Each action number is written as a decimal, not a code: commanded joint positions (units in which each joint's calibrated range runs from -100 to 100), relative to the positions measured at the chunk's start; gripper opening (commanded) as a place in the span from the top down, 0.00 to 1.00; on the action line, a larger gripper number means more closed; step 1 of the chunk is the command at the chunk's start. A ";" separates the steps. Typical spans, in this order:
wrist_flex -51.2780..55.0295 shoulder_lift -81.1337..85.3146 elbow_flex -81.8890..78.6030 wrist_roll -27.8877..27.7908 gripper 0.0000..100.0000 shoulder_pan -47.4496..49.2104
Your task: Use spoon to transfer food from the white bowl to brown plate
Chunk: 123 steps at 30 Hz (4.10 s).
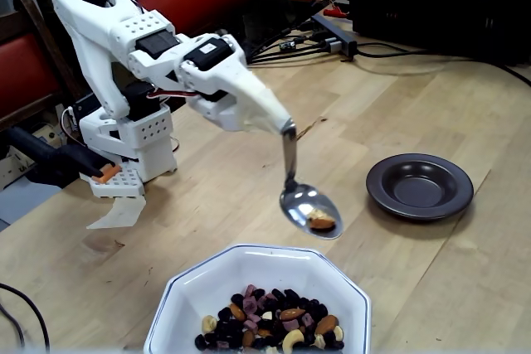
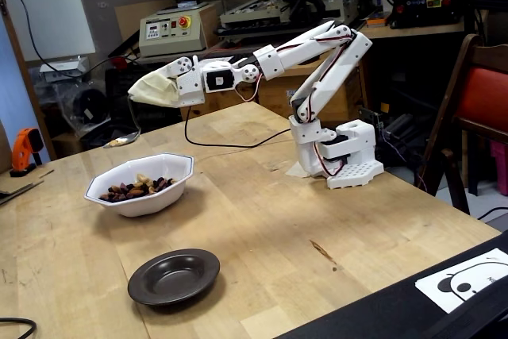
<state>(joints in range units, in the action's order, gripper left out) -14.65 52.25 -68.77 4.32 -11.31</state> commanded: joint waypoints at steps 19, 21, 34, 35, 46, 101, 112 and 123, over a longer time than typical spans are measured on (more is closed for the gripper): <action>0.50 2.39 1.43 -0.34 0.96 14.05; 0.50 2.39 1.43 -0.34 0.96 14.94; 0.50 2.39 1.34 -0.39 0.96 22.80; 0.34 2.39 1.34 -0.39 0.96 23.54; 0.19 2.39 1.34 -0.39 0.96 30.05; -0.21 -6.34 3.46 -0.39 0.95 32.65; -2.34 -13.19 5.32 -0.34 0.95 32.65; -8.27 -19.18 7.09 -0.39 0.95 32.65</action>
<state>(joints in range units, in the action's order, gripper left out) -21.00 33.10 -65.99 3.98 21.46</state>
